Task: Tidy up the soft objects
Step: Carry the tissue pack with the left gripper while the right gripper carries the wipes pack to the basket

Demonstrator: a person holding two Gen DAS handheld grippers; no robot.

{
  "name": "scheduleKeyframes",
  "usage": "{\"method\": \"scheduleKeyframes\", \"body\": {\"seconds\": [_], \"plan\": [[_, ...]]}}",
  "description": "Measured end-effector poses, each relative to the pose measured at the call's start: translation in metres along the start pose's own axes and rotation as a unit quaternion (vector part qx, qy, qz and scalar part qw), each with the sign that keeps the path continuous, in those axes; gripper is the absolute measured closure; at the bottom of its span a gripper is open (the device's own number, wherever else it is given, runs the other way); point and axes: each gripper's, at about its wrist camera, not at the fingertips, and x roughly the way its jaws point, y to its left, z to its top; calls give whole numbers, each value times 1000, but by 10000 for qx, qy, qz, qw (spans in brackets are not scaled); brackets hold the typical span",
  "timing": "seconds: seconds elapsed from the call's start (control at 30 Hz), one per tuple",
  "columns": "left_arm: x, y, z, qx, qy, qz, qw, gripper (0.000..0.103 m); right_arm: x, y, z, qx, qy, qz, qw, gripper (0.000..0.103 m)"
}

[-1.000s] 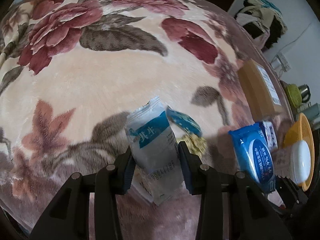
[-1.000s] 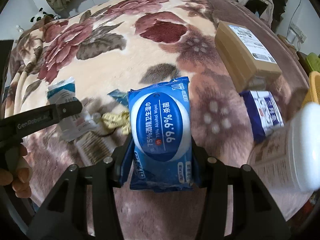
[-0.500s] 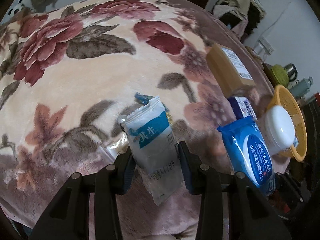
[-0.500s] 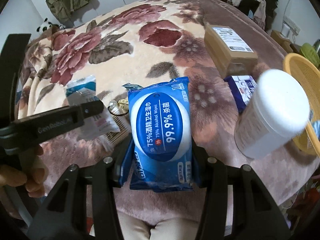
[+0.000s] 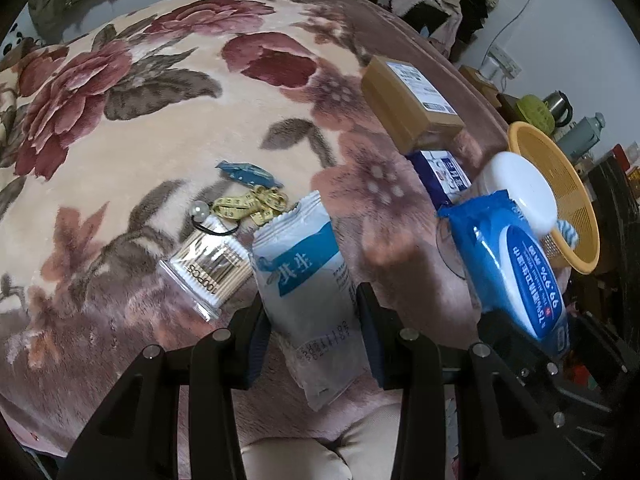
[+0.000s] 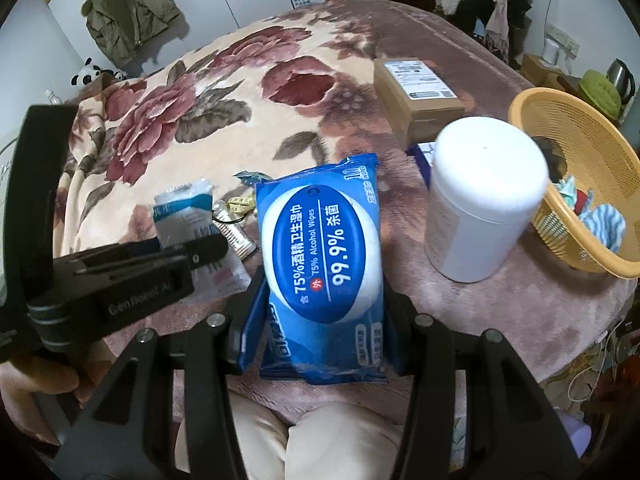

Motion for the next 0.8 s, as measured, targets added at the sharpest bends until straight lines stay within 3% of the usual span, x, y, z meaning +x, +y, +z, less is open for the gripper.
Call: {"method": "scheduleKeyframes", "body": {"seconds": [0.8], "plan": [[-8,-76,9,526,-25,-124,9985,61,-48,-48,7,252,-452,-115,9986,53]]}}
